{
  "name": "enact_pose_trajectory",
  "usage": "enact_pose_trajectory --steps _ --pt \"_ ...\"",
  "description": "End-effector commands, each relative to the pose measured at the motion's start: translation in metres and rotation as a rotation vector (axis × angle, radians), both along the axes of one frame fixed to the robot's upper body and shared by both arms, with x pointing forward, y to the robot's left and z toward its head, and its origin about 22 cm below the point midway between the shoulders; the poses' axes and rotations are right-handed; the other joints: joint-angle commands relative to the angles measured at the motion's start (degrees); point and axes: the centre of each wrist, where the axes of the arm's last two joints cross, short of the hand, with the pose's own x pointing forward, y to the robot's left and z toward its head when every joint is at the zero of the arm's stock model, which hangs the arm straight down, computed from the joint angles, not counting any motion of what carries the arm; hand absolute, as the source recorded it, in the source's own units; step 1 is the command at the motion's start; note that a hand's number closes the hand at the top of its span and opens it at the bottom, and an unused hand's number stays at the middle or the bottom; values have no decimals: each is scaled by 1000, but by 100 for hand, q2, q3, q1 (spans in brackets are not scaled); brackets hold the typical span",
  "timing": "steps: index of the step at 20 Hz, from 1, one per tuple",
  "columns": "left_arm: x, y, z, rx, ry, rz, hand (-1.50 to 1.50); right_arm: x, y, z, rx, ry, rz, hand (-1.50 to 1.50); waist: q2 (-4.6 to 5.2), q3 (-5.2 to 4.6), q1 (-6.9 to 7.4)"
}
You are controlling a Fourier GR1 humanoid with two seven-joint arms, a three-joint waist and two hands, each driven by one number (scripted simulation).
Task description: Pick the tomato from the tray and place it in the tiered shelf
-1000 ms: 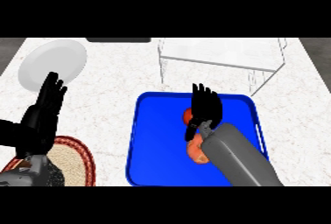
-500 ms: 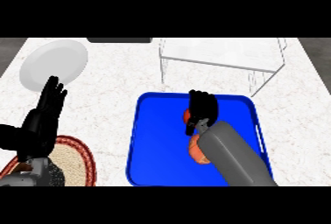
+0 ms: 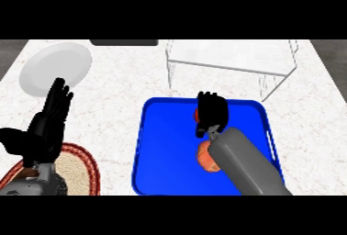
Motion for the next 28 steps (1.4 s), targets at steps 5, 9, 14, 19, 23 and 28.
enact_pose_trajectory --steps 5,9,14,19,23,28 --pt "1 0 -8 2 -2 -7 0 -42 42 -6 107 17 -97 150 84 31 88" --pt "0 -10 12 -3 -10 -28 0 -43 63 27 225 -4 -134 150 81 35 146" --pt "2 8 11 -10 18 -16 0 -63 81 81 314 -129 -88 150 56 30 37" --pt "0 15 4 -13 19 6 0 -52 74 141 557 -397 -183 150 18 26 -25" --pt "-6 7 -6 -21 20 15 0 -48 69 179 537 -525 -292 150 -10 22 -102" --pt "-5 18 12 2 13 25 0 -47 51 211 436 -592 -357 150 -3 28 -112"
